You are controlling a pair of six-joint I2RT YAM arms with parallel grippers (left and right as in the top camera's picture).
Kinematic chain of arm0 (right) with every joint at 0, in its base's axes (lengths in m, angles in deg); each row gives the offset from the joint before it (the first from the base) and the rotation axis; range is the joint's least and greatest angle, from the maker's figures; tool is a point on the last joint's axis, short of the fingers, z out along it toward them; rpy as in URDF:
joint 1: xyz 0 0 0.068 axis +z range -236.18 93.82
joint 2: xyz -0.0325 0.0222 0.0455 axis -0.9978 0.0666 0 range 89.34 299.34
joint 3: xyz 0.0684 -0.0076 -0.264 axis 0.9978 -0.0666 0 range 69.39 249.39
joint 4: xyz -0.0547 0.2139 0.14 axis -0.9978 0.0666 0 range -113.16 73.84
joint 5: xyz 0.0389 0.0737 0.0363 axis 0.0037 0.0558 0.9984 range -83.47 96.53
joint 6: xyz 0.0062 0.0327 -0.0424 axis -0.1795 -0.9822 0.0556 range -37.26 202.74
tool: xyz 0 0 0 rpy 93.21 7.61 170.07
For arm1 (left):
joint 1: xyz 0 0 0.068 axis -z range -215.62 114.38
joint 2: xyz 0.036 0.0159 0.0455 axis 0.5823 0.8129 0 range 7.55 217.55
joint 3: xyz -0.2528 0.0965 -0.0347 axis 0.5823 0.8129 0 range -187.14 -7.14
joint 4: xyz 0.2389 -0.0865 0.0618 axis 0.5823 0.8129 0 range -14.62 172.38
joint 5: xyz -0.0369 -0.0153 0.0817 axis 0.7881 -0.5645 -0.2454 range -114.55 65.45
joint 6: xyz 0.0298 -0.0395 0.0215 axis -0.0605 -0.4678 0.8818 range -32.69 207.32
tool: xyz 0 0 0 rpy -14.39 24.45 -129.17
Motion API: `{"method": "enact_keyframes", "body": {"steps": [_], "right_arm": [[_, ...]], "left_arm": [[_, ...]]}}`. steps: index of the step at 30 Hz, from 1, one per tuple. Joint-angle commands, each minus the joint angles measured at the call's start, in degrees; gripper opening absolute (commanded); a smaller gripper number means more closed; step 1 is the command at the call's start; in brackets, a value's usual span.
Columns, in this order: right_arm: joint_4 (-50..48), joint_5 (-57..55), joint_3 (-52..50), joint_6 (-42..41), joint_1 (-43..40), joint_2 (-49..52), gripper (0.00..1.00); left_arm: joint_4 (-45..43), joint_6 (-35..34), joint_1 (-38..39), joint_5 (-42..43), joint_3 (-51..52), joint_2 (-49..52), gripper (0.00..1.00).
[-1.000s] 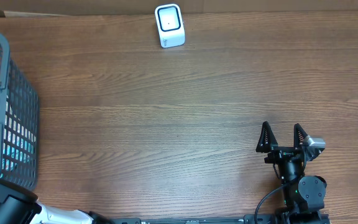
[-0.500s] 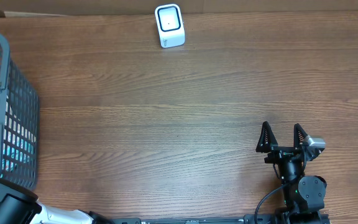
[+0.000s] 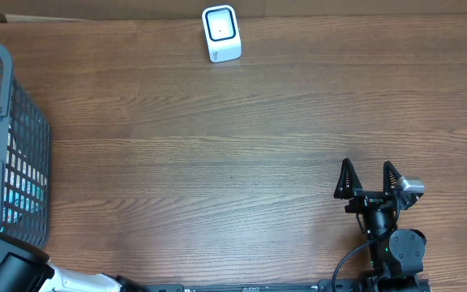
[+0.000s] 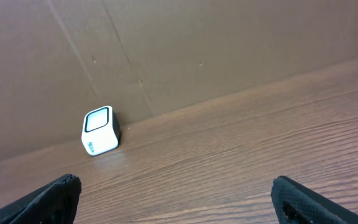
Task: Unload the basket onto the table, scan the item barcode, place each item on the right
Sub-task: 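Lift the green-capped bottle out of the basket with the left gripper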
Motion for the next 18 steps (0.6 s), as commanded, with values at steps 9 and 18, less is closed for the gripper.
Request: {"method": "enact_keyframes", "body": {"steps": [9, 18], "right_arm": [[-0.3, -0.6, -0.6, 0.2, -0.1, -0.2, 1.0], [-0.3, -0.6, -0.6, 0.2, -0.1, -0.2, 1.0]], "left_arm": [[0.9, 0.8, -0.2, 5.0, -0.3, 0.3, 0.7], [5.5, 0.8, -0.2, 8.3, -6.6, 0.0, 0.61]]}}
